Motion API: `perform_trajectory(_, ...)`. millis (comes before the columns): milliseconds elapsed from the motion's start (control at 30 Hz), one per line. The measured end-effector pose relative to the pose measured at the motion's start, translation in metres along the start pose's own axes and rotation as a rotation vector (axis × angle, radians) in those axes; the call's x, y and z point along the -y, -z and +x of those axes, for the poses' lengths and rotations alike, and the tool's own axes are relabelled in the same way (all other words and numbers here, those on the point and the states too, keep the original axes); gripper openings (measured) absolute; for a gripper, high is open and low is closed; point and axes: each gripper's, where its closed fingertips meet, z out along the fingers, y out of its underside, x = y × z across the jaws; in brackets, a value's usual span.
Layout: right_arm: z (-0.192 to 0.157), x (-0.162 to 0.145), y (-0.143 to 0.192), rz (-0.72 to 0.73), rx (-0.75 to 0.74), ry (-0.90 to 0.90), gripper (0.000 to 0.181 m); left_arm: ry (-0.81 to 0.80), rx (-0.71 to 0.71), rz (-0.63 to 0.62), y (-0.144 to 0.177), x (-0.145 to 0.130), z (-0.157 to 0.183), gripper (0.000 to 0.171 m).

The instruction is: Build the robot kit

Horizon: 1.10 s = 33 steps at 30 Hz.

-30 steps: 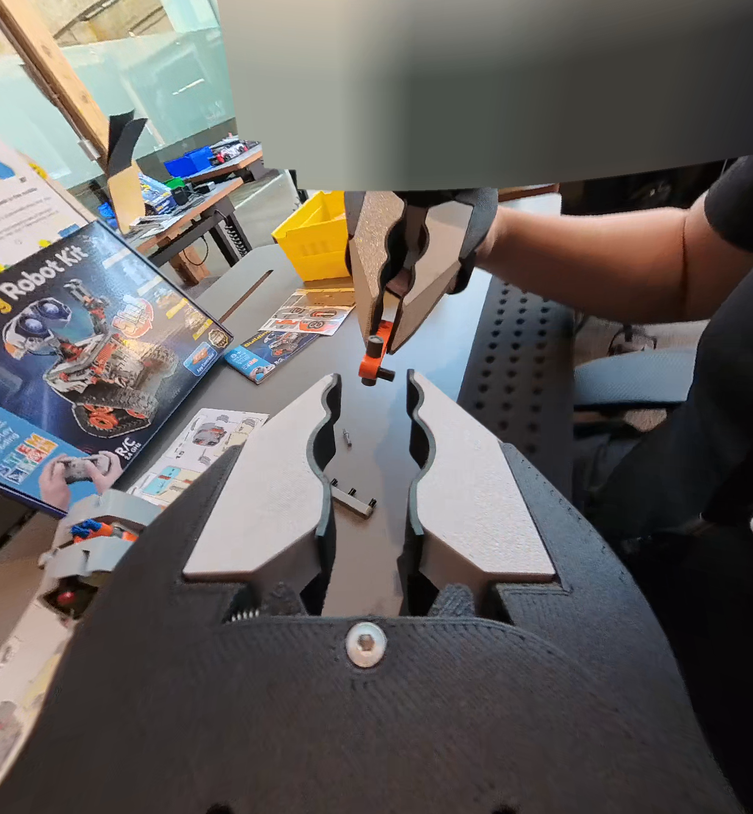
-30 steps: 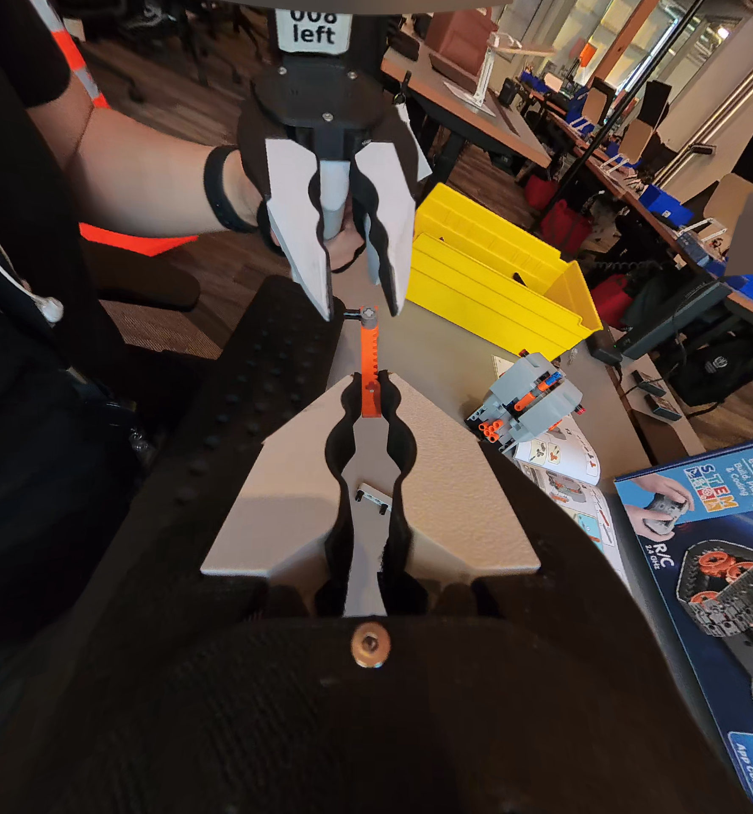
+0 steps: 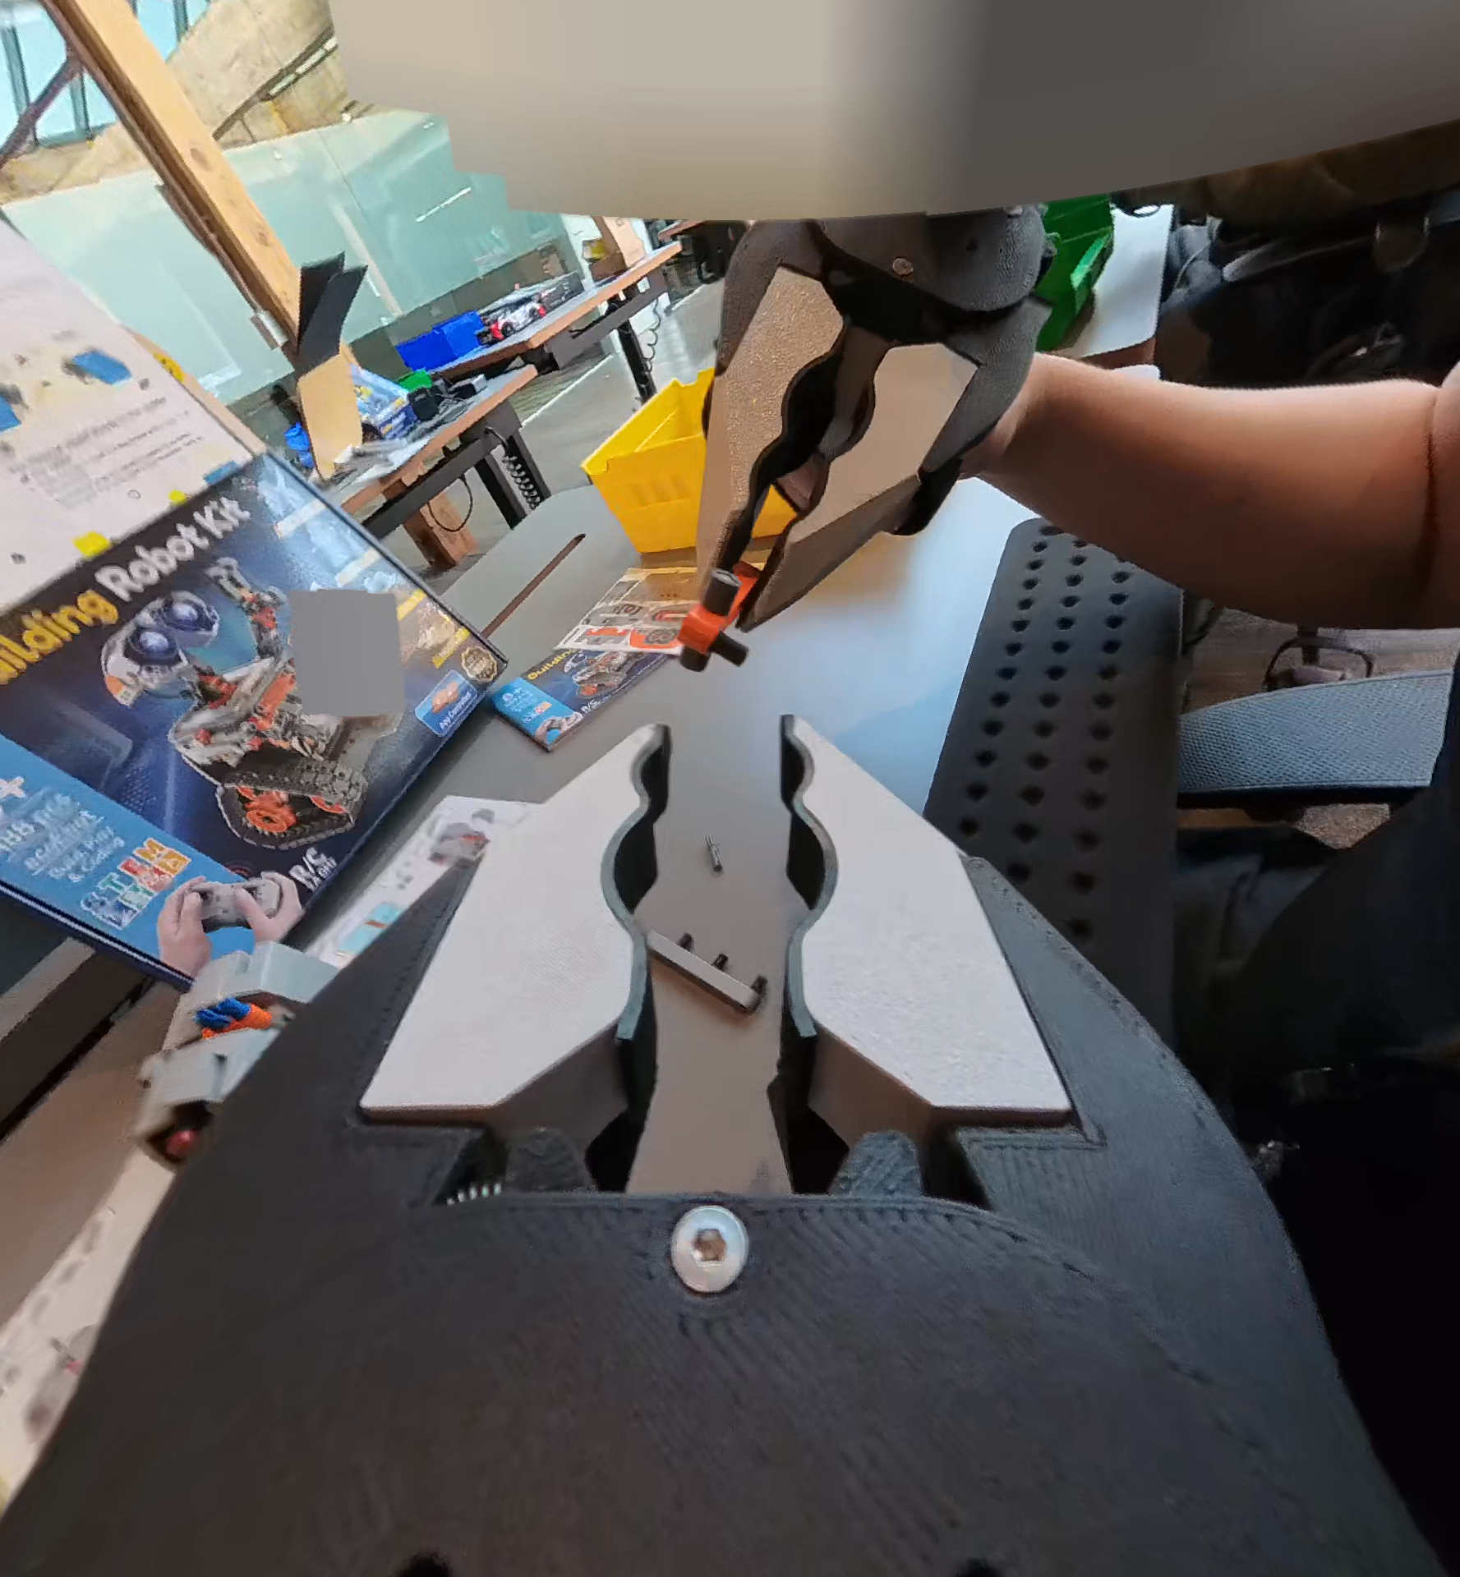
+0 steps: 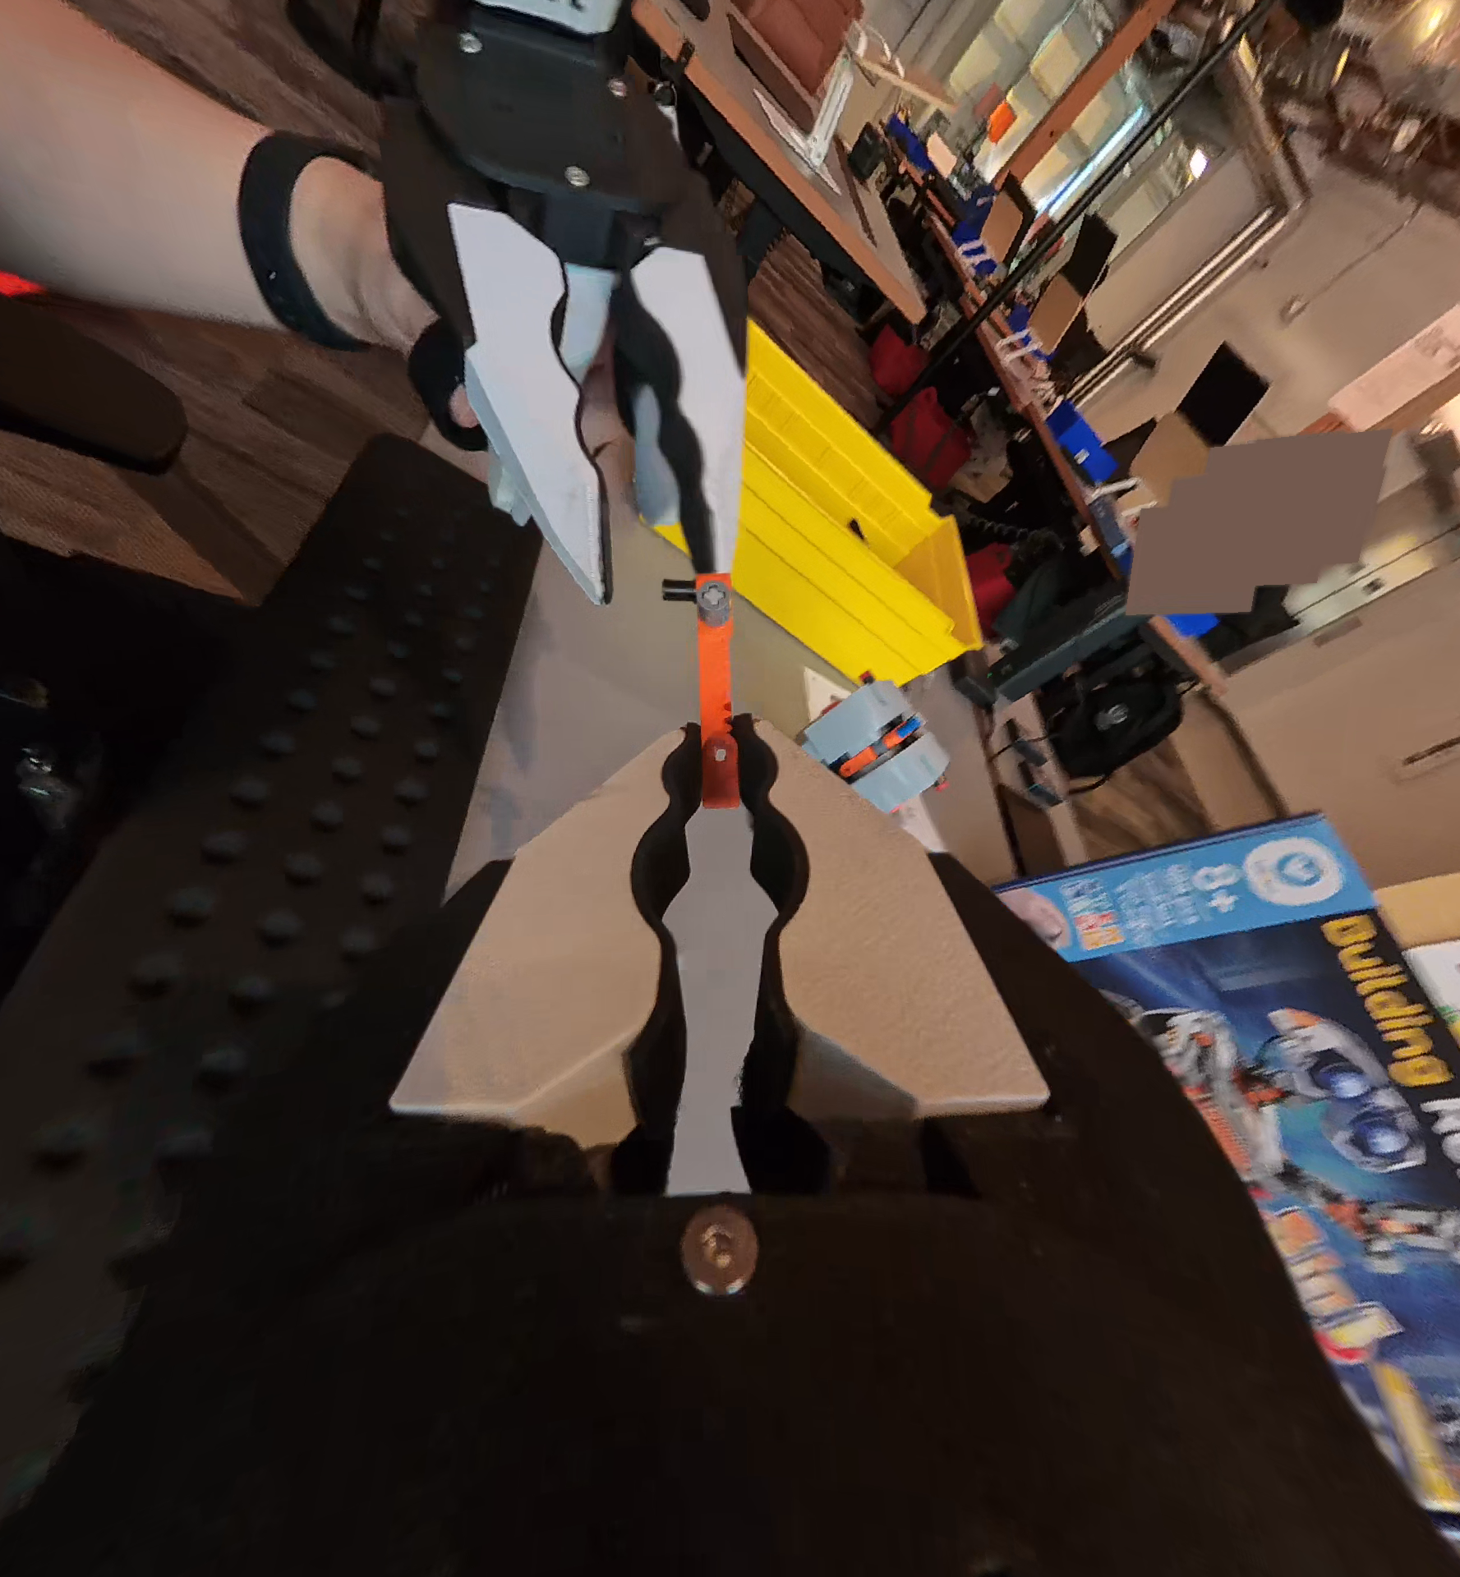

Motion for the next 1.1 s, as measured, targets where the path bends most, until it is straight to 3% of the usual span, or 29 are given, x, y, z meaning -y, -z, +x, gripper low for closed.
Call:
perform_trajectory(167, -0.009, 0.012, 0.0, -0.032, -0.055, 0.247, 0.007, -0.208, -0.016, -0.007, 0.005, 0.017, 0.007, 0.029)
perform_trajectory(433, -0.018, 0.023, -0.001, -0.035, -0.07, 0.37, 0.006, -0.426, 0.007, -0.077, 0.004, 0.014, 0.02, 0.021)
perform_trajectory(833, -0.022, 0.011, -0.005, -0.069, -0.033, 0.319, 0.006, -0.426, 0.014, -0.145, 0.002, 0.003, 0.019, 0.015)
perform_trajectory(1100, -0.023, 0.004, -0.009, -0.05, 0.007, 0.178, 0.006, -0.309, -0.001, -0.12, 0.0, 0.0, 0.017, 0.015)
